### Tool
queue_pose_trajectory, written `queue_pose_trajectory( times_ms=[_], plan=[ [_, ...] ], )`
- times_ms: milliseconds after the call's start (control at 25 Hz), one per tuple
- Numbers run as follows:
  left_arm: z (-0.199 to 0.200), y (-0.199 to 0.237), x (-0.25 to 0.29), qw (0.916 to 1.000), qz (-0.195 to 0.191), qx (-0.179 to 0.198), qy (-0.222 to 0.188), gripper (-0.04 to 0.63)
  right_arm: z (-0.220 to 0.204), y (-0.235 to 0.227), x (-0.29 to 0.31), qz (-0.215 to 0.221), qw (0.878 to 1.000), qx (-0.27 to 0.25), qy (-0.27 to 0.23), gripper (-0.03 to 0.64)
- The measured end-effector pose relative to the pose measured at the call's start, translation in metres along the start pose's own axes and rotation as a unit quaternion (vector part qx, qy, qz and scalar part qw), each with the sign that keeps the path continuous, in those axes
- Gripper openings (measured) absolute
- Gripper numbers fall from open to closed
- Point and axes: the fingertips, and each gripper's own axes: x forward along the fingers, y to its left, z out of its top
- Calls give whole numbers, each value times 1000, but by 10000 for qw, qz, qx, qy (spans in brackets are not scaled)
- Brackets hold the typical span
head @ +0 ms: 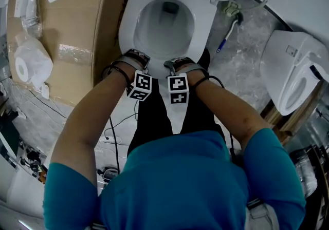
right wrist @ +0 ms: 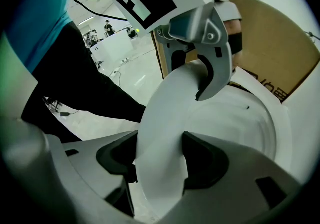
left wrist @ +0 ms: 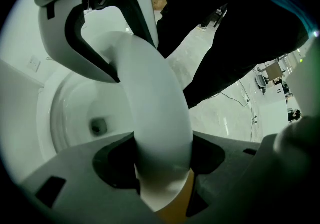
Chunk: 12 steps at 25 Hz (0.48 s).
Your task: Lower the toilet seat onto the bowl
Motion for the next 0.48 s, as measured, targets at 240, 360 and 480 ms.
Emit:
queue_pose_trajectory(
  times_ms=[240, 360, 480],
  plan=[
    [-1, 0, 20, 10000, 66, -5, 24, 253, -5, -1, 19, -6, 10000, 13, 49, 273],
    [-1, 1, 29, 9999, 92, 11, 94, 255, -9, -2, 28, -3, 10000, 32, 68, 273],
    [-1, 3, 39, 9998, 134, 19, 124, 255, -13, -4, 36, -27, 10000, 36, 82, 275]
  ],
)
